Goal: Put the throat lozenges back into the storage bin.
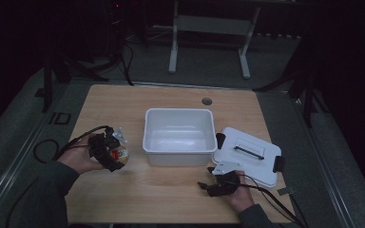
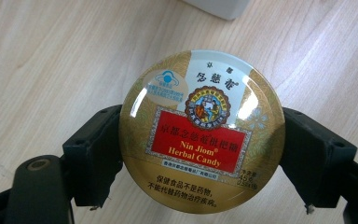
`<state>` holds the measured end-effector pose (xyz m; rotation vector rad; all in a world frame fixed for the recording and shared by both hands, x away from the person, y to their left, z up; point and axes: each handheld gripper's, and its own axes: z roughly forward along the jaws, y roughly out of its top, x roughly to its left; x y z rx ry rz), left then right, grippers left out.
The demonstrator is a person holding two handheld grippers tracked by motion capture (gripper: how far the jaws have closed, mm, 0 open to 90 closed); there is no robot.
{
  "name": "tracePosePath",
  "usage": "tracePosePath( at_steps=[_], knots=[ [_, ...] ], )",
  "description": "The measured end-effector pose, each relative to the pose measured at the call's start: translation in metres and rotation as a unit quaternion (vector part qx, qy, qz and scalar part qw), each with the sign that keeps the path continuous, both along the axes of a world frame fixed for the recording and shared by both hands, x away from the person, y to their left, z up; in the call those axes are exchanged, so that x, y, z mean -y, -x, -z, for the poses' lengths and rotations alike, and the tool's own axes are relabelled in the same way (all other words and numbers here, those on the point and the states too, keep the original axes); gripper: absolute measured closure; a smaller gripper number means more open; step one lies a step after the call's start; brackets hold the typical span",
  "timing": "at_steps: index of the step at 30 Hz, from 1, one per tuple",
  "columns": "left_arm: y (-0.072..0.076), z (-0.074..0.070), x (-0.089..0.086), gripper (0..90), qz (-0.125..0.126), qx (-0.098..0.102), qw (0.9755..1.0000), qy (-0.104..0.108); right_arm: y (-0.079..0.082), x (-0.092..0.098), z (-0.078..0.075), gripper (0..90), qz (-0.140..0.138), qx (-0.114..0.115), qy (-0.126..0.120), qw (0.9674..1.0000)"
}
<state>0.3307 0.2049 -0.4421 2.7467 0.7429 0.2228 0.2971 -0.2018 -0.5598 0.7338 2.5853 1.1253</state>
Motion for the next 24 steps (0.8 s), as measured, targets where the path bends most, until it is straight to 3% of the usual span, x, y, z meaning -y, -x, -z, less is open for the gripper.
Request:
tracePosePath(
  at_steps=[24],
  knots=[
    [-0.004,-0.019,0.005,20.4,0.006,0.000,1.0000,0.002,0.000,0.000,0.000,28.6,0.000,0.000,0.000,1.0000]
  ],
)
